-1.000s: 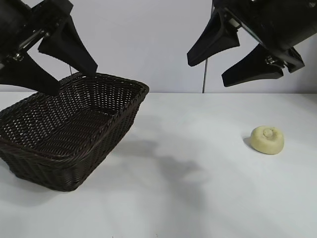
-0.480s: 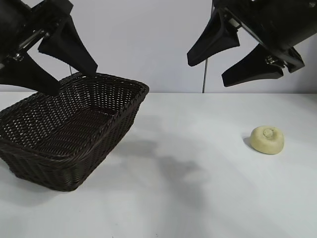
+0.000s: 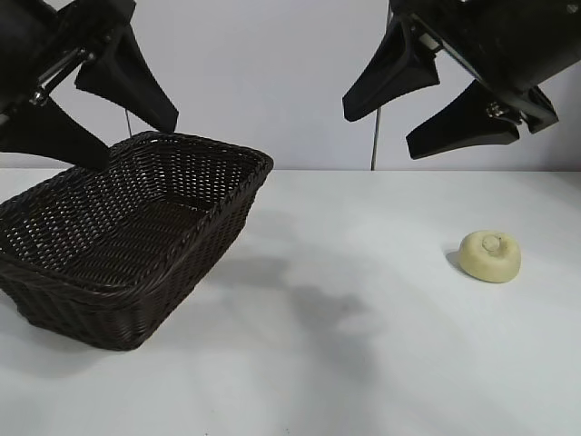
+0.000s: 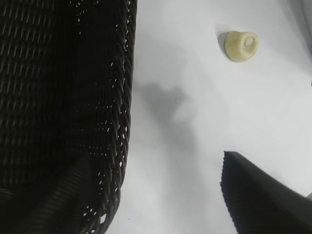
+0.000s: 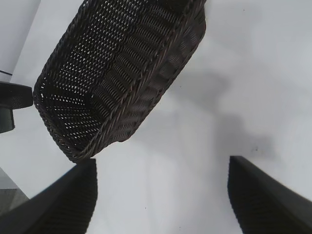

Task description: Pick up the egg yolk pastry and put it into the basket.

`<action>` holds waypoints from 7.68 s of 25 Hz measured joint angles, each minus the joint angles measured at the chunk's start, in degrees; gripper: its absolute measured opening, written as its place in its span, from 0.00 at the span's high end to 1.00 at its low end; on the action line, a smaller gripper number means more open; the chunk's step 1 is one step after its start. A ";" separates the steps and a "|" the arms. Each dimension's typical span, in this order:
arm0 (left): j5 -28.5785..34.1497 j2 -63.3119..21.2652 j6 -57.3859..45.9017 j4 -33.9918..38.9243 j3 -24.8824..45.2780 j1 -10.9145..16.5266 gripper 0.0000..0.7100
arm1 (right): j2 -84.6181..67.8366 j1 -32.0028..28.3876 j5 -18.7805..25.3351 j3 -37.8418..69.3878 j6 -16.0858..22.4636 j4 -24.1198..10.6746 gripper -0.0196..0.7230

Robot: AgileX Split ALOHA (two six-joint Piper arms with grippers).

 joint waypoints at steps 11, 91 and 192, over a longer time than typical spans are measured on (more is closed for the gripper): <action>4.00 0.00 -53.04 20.31 -0.04 3.11 0.24 | 0.00 0.00 0.00 0.00 0.00 0.00 0.25; 19.98 31.73 -10.31 22.57 -24.71 4.55 0.86 | 0.00 0.00 0.21 0.00 0.00 -0.20 0.25; 25.01 -65.73 -14.94 45.19 28.60 15.98 0.16 | 0.00 0.00 3.47 -0.78 1.37 -2.51 0.25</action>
